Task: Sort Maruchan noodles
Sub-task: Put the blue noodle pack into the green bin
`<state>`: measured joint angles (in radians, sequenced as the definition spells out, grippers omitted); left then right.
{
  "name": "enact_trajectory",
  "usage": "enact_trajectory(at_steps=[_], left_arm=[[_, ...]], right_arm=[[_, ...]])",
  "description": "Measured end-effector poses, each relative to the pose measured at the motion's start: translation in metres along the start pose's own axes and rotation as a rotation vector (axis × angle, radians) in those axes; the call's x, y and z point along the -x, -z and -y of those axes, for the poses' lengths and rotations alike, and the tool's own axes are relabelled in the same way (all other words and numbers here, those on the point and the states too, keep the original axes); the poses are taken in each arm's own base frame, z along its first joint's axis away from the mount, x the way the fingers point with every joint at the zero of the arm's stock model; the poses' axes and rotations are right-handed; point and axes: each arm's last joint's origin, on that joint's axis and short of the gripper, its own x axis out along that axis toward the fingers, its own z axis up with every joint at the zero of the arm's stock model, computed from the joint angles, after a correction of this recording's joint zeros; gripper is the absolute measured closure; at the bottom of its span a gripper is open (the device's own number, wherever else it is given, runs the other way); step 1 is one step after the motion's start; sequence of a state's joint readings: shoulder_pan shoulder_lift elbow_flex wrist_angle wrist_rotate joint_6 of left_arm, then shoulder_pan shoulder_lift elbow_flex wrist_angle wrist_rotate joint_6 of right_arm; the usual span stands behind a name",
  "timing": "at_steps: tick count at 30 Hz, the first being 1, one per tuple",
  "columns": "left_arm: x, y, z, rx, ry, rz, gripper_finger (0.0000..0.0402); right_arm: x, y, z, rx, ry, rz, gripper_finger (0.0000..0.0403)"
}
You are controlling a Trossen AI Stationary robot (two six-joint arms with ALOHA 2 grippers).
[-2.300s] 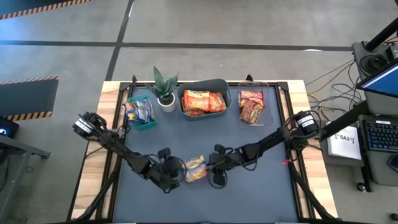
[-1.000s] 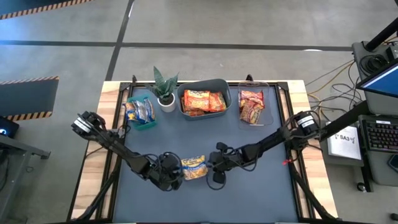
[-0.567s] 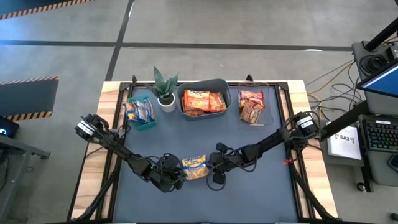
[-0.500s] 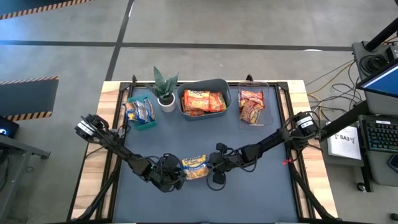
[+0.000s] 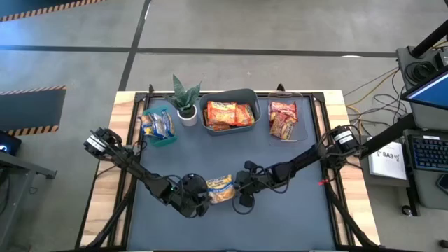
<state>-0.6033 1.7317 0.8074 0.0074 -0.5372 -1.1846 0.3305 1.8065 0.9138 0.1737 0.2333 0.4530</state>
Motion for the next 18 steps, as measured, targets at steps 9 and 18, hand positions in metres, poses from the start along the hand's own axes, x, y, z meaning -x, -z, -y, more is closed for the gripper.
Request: enact_trajectory(at_steps=[9,18], left_arm=[[0.005,-0.012,0.021,-0.216,-0.011,-0.003,0.0212],[0.006,-0.012,0.02,-0.231,-0.041,-0.018,0.0212]], right_arm=[[0.006,-0.006,0.002,0.001,0.023,-0.032,0.0293],[0.02,-0.017,0.001,-0.009,0.016,-0.014,0.0282]])
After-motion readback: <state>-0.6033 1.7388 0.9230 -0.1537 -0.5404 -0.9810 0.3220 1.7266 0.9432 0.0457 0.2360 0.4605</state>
